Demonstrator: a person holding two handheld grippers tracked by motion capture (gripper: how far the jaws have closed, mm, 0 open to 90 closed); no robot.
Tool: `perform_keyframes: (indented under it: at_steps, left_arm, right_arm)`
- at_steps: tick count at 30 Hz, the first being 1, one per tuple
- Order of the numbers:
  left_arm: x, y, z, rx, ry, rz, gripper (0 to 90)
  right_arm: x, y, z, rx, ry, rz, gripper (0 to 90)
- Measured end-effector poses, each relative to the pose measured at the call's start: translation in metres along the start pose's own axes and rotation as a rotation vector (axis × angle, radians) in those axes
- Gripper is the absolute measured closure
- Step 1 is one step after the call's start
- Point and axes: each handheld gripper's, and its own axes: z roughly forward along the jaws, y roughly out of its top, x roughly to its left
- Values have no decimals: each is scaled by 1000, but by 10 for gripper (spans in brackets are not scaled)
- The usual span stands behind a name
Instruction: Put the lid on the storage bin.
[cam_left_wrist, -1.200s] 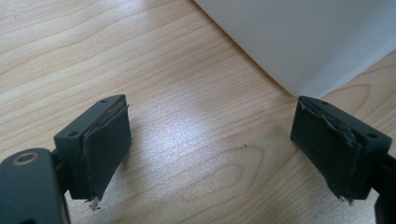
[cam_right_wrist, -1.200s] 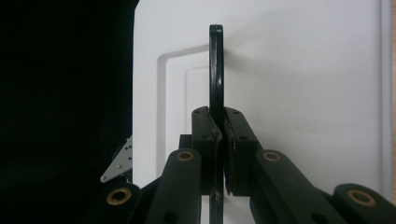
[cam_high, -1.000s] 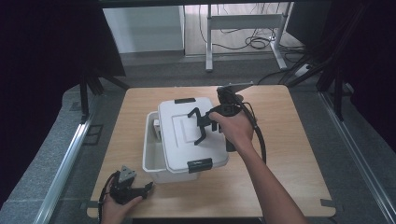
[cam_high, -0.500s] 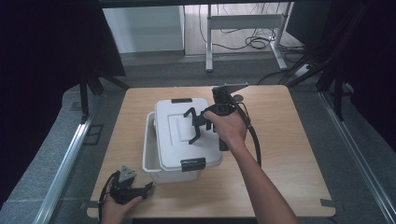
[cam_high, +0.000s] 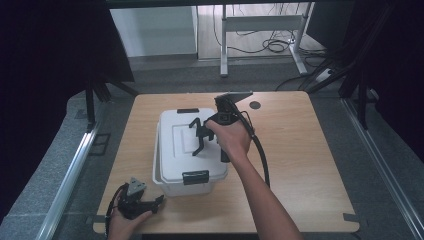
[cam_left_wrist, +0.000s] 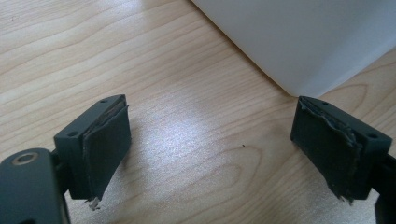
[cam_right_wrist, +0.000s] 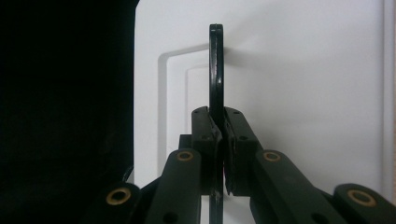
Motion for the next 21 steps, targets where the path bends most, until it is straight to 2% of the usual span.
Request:
perform_keyframes:
  at_steps: [16, 21]
  left_arm:
    - [0, 0, 0, -4, 2, -2, 120]
    - [0, 0, 0, -2, 1, -1, 120]
  right_arm:
    - [11, 4, 19, 6, -21, 29, 846]
    - [13, 2, 25, 7, -31, 22, 845]
